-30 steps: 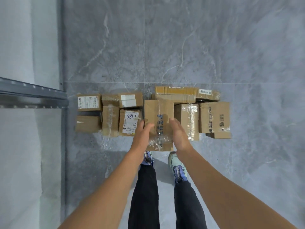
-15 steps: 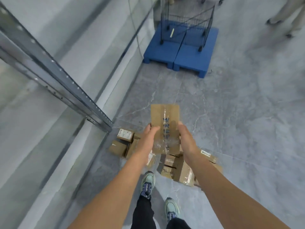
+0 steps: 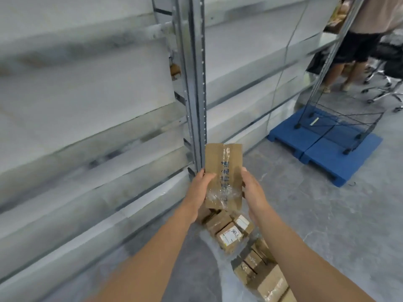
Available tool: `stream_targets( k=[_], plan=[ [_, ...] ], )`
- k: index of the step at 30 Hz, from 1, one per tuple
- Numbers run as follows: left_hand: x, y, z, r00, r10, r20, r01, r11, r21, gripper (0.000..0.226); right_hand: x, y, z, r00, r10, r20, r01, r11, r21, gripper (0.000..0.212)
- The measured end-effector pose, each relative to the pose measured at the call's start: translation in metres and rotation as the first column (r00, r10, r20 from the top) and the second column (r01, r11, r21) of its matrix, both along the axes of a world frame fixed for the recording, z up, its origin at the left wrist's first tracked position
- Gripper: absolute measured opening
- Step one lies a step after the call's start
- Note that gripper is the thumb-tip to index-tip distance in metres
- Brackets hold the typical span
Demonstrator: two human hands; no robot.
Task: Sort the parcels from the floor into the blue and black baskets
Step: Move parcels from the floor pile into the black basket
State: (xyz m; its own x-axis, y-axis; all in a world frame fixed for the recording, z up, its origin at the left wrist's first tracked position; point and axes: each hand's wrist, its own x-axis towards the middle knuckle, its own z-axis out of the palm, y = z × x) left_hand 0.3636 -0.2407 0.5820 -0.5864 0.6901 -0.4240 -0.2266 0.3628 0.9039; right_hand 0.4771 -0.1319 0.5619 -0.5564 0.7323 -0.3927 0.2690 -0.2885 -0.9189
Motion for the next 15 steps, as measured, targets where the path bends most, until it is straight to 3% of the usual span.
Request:
stream_targets(
  k=[5,11,15],
  plan=[
    [-0.031,-0.098,0.021,0.984,0.179,-0.026,-0.177,0.982,0.059,0.022,-0.055,-0.075,0.024,0.979,0.204,-0.013,-0.203,0.978,0.055,0.036],
    [-0.060,-0.234,0.026,0.917,0.397,-0.042,-0.394,0.917,0.065,0.022,-0.118,-0.190,0.029,0.892,0.451,0.018,-0.451,0.889,0.073,0.059],
    [-0.069,-0.331,0.026,0.854,0.519,-0.032,-0.517,0.854,0.058,0.033,-0.147,-0.278,0.037,0.802,0.596,0.025,-0.596,0.798,0.095,0.048]
  ],
)
